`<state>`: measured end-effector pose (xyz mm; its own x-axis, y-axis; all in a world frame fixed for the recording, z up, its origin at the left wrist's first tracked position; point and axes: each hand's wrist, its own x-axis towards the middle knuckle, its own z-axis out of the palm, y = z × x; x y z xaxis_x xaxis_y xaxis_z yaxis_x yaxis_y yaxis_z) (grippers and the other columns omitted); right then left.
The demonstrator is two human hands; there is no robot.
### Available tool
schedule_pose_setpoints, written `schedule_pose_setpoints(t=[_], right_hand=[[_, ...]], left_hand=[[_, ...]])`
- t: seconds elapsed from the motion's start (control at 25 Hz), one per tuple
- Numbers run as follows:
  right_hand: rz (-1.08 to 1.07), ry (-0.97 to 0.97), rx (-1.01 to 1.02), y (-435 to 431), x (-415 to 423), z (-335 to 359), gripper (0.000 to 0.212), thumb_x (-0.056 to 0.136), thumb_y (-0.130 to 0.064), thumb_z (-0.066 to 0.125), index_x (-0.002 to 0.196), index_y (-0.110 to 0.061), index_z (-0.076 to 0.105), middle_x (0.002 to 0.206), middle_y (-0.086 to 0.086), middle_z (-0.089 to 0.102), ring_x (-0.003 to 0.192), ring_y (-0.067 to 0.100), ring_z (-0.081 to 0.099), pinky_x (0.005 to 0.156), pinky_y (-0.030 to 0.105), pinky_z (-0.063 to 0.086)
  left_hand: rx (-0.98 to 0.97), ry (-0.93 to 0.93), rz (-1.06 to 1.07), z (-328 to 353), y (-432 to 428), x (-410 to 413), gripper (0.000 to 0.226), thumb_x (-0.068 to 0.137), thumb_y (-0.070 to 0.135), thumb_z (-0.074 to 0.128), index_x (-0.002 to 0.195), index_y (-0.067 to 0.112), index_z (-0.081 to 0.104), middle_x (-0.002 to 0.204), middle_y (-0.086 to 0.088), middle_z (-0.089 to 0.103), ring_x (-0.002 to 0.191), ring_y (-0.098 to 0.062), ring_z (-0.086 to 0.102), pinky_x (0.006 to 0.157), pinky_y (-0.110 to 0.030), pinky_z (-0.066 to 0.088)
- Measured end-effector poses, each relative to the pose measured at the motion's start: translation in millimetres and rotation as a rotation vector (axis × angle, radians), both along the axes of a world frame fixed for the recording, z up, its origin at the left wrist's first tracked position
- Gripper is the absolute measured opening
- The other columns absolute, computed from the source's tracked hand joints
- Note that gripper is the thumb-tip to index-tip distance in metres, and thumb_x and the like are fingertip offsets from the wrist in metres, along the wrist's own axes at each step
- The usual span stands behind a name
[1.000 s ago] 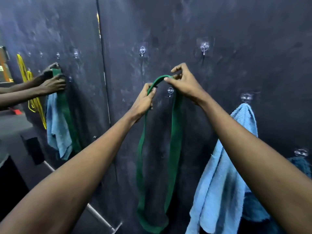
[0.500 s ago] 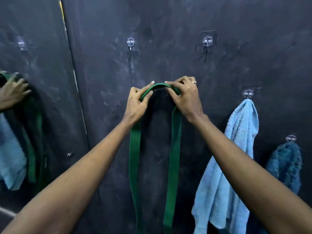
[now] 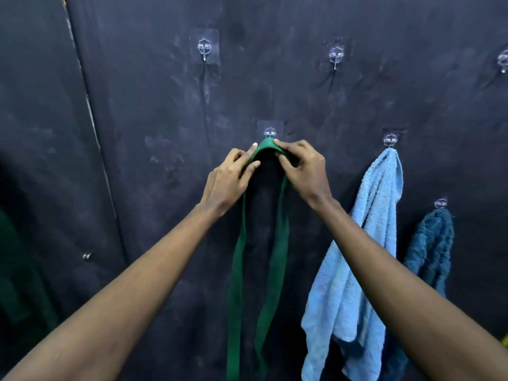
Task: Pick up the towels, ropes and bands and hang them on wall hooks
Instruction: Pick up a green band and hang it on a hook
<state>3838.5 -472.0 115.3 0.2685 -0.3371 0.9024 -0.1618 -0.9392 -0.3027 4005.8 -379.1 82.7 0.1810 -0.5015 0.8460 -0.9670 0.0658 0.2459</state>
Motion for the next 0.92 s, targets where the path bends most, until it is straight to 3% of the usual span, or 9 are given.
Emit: schedule_pose_setpoints(t=[0.28,0.52,0.72,0.84,0.92], right_hand=[[0.023,0.015,0.069,6.7,9.8,-11.2,0.03,0.087,-0.008,0.064,0.116,-0.013,0.064,0.103,0.001,0.059,0.084,0.004,0.06,0.08,0.017,0.052],[0.042,0.076,0.075,6.5,8.9,-12.7,0.042,0.087,-0.027,0.07,0.125,-0.015,0.056,0.109,0.0,0.053,0.095,0.005,0.059,0.085,0.016,0.05],[0.038,0.118,0.113,11.4,-6.1,-18.4,0.048,0.087,-0.033,0.072,0.127,-0.012,0.054,0.112,0.002,0.054,0.095,0.007,0.06,0.084,0.014,0.051],[0.008,0.12,0.197,15.7,-25.8,-28.4,0.049,0.089,-0.04,0.068,0.128,-0.014,0.053,0.113,0.002,0.053,0.092,0.009,0.06,0.078,0.014,0.051],[-0.037,0.134,0.215,16.5,-47.7,-38.6,0.042,0.093,-0.039,0.062,0.127,-0.016,0.052,0.115,0.0,0.05,0.087,0.008,0.06,0.076,0.017,0.052]], left_hand=[[-0.023,0.039,-0.057,-3.4,0.7,-7.0,0.051,0.097,0.037,0.052,0.146,0.028,0.042,0.109,0.006,0.059,0.086,-0.02,0.063,0.074,-0.043,0.055],[0.023,0.056,-0.04,-5.4,3.9,-9.7,0.06,0.094,0.055,0.051,0.149,0.037,0.035,0.107,0.011,0.053,0.081,-0.015,0.061,0.068,-0.04,0.055],[0.07,0.068,-0.083,-8.3,7.5,-9.0,0.065,0.093,0.059,0.048,0.151,0.035,0.031,0.116,0.01,0.051,0.093,-0.012,0.06,0.076,-0.038,0.054],[0.049,0.178,-0.157,-17.3,11.9,-16.4,0.064,0.097,0.052,0.047,0.152,0.026,0.028,0.129,0.002,0.046,0.109,-0.015,0.056,0.089,-0.035,0.051],[-0.061,0.185,-0.19,-25.1,19.9,-29.0,0.055,0.099,0.037,0.049,0.148,0.017,0.034,0.13,-0.005,0.04,0.106,-0.02,0.054,0.092,-0.037,0.05]])
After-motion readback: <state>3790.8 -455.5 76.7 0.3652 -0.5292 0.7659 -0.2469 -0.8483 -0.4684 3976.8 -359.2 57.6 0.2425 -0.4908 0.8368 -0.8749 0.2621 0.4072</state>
